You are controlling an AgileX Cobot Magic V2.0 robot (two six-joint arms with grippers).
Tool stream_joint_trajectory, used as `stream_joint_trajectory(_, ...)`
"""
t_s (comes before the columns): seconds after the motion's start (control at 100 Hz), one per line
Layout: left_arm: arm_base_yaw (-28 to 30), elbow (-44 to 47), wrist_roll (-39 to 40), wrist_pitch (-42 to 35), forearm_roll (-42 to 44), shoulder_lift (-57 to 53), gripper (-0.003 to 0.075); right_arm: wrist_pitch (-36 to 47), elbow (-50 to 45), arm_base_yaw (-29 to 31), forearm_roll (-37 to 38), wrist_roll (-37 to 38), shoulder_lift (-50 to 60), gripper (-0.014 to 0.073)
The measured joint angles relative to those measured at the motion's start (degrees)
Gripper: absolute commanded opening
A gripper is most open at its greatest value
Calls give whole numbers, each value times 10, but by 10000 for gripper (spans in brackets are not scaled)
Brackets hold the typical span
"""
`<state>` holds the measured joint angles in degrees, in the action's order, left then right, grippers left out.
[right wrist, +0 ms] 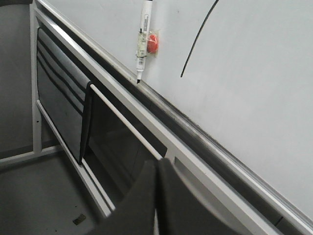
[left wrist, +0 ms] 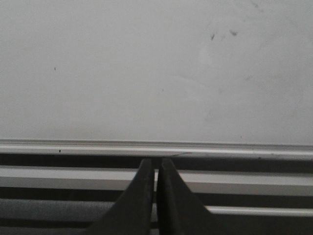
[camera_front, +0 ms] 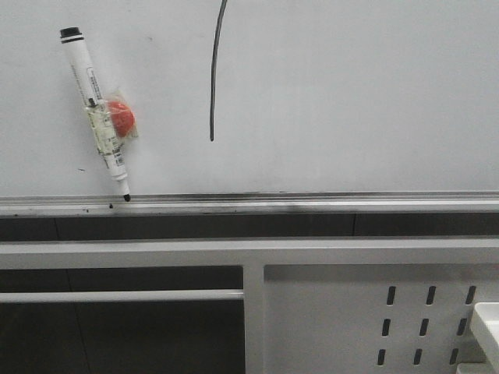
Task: Write number 1 on whiteboard
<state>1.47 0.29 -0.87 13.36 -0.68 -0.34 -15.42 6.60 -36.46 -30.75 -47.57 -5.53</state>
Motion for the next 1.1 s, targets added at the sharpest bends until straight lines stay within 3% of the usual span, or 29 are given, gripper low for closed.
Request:
stream_joint_trajectory(0.21, 0, 0, -10, 57, -2, 0, -20, 0, 0, 0, 0, 0, 0, -55)
stream_joint_trajectory(1.1, 0, 0, -13, 58, -2, 0, -20, -1, 0, 0, 0, 0, 0, -55)
